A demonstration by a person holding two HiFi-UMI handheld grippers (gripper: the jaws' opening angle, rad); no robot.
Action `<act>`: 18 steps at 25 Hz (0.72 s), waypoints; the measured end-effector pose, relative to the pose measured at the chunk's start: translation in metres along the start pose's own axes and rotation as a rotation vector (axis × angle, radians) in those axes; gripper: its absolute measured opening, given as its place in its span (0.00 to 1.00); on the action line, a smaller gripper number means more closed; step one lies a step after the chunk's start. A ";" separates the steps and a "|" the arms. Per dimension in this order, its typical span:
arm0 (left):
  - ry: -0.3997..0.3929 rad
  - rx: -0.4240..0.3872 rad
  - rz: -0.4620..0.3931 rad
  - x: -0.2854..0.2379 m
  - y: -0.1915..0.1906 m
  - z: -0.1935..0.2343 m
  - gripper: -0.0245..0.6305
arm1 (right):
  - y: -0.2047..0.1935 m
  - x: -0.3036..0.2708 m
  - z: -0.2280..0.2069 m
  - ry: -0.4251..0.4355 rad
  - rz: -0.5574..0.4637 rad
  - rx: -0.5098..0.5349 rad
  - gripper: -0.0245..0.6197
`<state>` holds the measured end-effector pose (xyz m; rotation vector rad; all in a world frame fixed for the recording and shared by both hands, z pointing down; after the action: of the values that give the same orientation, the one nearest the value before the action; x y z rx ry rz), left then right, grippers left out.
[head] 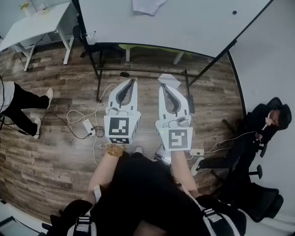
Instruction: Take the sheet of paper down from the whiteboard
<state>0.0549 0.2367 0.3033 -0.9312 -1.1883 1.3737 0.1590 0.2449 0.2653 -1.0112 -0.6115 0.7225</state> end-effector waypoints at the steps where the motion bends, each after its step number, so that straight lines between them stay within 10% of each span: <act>1: 0.001 0.002 0.001 0.000 0.000 0.003 0.07 | -0.002 -0.003 0.001 0.014 0.010 -0.017 0.03; 18: -0.058 0.090 0.032 -0.002 -0.020 0.053 0.07 | -0.012 -0.029 0.030 -0.029 0.133 -0.010 0.04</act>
<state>0.0082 0.2256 0.3335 -0.8553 -1.1497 1.4761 0.1217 0.2342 0.2845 -1.0591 -0.5768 0.8531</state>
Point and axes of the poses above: the fingertips, and each gripper's own axes: x backward along the fingers, z to its left, y out of its top, the point moved 2 cm from there along x, backward along the fingers, and after that the axes turned 9 degrees about x, right-handed, at the moved point
